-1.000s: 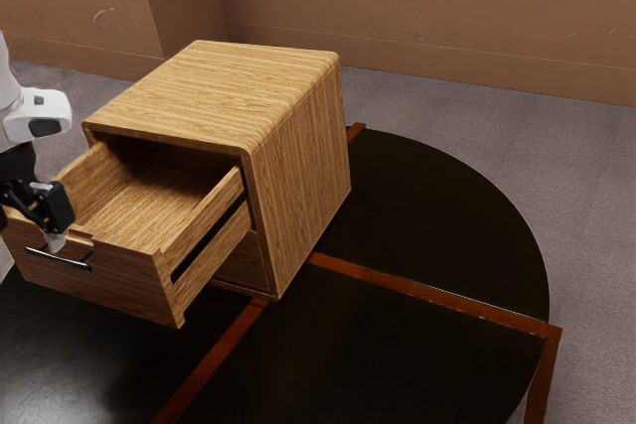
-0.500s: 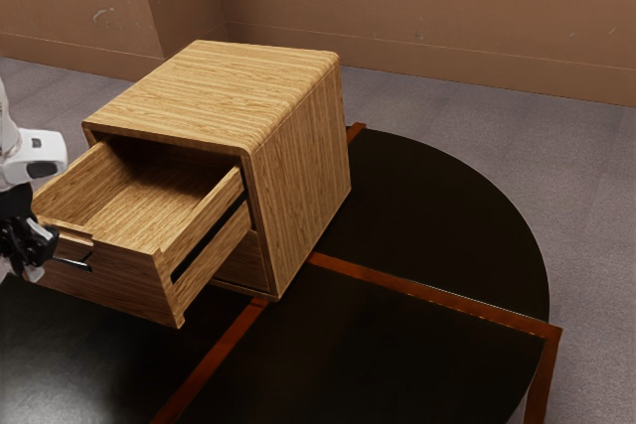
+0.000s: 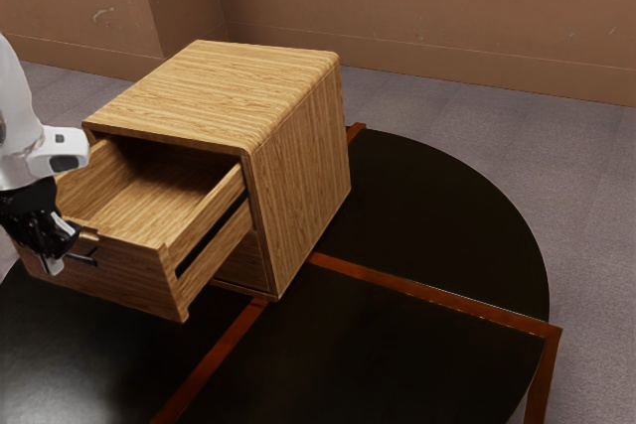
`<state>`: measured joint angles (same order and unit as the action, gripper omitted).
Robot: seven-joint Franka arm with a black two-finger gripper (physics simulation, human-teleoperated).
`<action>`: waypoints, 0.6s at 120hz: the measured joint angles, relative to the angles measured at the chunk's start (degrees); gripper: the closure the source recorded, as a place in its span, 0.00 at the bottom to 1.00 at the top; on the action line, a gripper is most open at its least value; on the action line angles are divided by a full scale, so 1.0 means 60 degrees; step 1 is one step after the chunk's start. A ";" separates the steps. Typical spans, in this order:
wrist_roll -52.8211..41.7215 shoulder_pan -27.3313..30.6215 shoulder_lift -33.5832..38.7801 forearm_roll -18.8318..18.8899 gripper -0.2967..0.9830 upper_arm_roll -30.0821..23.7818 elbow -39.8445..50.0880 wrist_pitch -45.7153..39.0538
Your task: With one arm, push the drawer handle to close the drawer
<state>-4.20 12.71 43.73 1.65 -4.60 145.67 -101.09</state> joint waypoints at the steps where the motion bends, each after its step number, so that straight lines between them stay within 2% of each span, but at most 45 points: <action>1: -0.0003 -0.0001 -0.0022 -0.0004 0.83 -0.0002 -0.0013 -0.0014; 31: -0.0069 -0.0002 -0.0961 -0.0265 0.83 -0.0326 -0.0916 -0.0240; 72: -0.0132 0.0007 -0.2284 -0.0222 0.83 -0.0321 -0.1993 -0.0373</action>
<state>-4.99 12.75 30.02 0.32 -6.52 133.72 -103.33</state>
